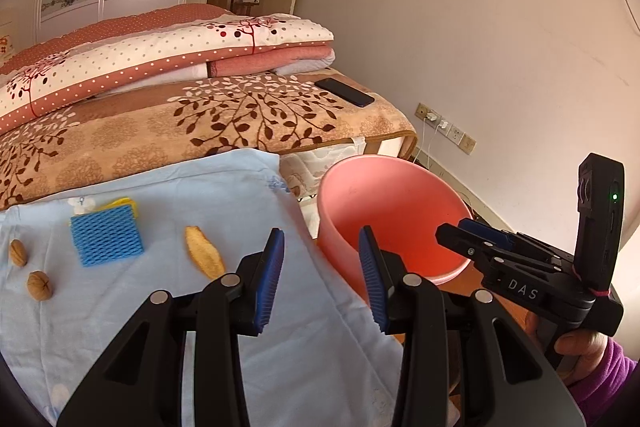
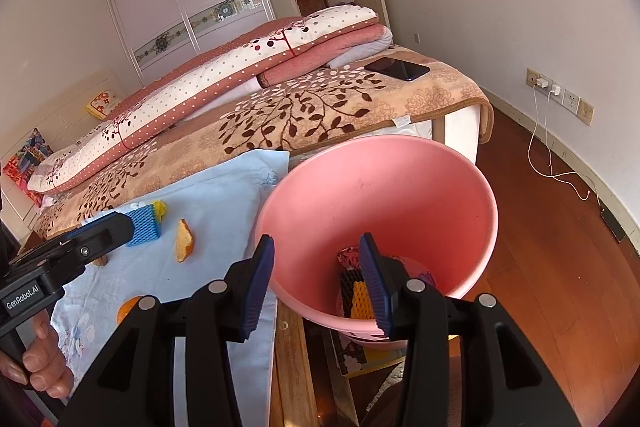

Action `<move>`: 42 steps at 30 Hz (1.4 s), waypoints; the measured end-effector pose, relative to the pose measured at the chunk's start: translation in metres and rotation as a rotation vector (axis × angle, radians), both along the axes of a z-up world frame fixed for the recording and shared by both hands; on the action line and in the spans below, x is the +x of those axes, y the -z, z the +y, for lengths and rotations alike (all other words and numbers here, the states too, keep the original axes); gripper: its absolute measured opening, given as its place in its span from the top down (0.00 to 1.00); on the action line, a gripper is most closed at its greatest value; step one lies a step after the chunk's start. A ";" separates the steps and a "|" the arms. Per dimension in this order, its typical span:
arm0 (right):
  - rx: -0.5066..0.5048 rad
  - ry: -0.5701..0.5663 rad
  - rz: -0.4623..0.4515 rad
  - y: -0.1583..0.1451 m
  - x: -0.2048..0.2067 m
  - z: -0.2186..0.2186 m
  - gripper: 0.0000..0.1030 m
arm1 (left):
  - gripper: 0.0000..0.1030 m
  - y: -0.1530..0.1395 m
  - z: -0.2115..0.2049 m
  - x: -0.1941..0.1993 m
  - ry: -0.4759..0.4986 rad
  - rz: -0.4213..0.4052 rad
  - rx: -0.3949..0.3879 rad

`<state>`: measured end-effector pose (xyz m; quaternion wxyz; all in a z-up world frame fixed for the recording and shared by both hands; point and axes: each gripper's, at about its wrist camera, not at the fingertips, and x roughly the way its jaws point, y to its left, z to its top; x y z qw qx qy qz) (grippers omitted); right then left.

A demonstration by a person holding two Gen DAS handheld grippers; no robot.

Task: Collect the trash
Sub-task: 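Move both open grippers back over the orange peels on the sheet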

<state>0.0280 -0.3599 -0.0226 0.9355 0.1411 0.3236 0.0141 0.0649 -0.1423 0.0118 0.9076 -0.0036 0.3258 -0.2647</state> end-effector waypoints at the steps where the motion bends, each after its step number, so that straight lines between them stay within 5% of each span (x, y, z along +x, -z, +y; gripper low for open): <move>1: -0.001 -0.007 -0.001 -0.001 0.000 0.003 0.58 | 0.62 -0.001 0.008 -0.002 -0.014 -0.005 0.006; 9: -0.015 -0.061 0.012 0.001 0.006 0.028 0.58 | 0.62 0.006 0.076 -0.011 -0.130 0.003 0.058; 16: -0.038 -0.117 0.036 0.006 0.012 0.052 0.58 | 0.62 0.035 0.110 -0.019 -0.158 0.088 0.101; 25: -0.070 -0.179 0.069 0.013 0.018 0.079 0.58 | 0.62 0.074 0.111 -0.019 -0.118 0.182 0.153; 35: -0.091 -0.242 0.109 0.021 0.032 0.102 0.58 | 0.62 0.089 0.100 -0.013 -0.083 0.191 0.207; 42: -0.084 -0.304 0.135 0.027 0.055 0.127 0.58 | 0.65 0.096 0.107 -0.006 -0.086 0.237 0.170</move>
